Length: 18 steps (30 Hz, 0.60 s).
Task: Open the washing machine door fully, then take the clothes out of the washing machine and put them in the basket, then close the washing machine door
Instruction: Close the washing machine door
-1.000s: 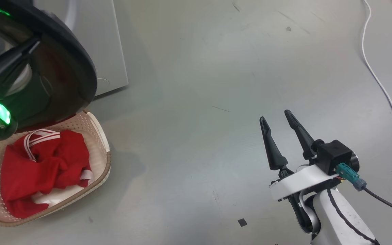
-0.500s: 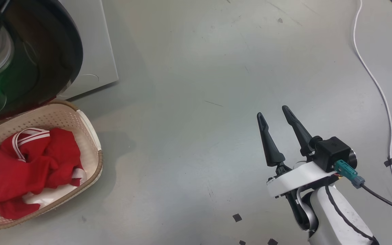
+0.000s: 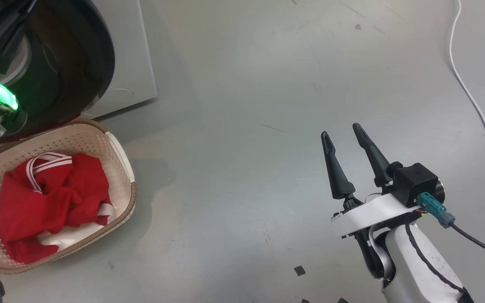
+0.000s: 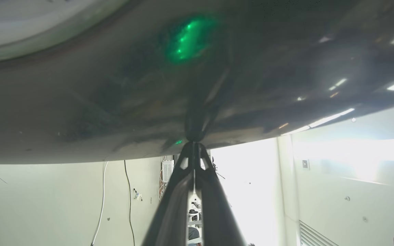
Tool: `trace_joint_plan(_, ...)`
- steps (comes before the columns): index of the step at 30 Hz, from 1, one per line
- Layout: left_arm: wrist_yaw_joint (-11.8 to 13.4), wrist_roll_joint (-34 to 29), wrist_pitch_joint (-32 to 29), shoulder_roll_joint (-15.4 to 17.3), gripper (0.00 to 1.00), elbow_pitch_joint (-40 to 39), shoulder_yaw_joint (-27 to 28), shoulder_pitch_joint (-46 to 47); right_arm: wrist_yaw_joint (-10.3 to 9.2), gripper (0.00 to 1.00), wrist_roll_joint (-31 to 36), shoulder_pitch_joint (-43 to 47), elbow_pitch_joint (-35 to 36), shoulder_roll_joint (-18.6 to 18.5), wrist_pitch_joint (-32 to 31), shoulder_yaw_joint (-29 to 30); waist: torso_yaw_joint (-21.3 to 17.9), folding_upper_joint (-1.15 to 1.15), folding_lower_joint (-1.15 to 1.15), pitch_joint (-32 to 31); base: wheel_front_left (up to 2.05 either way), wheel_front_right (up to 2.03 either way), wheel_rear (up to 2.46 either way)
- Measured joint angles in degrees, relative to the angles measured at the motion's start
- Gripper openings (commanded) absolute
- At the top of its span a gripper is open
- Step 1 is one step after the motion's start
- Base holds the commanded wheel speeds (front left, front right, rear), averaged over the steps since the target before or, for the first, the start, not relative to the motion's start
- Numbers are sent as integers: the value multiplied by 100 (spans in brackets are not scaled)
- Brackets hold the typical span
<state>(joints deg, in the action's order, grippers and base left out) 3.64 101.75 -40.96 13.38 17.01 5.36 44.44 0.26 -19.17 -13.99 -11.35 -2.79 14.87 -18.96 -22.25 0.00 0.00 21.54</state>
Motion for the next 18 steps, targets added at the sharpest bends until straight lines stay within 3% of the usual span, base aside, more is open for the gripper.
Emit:
trace_joint_plan(10,-416,2,-89,-157,0,190,-36,-30,-41,100,126,0,-31,0,0,144,416,0,0,-83,0,0,0)
trace_joint_plan(18,-825,-5,-87,-315,0,328,-46,-653,-41,100,220,4,-136,-108,0,293,876,0,0,-222,0,0,0)
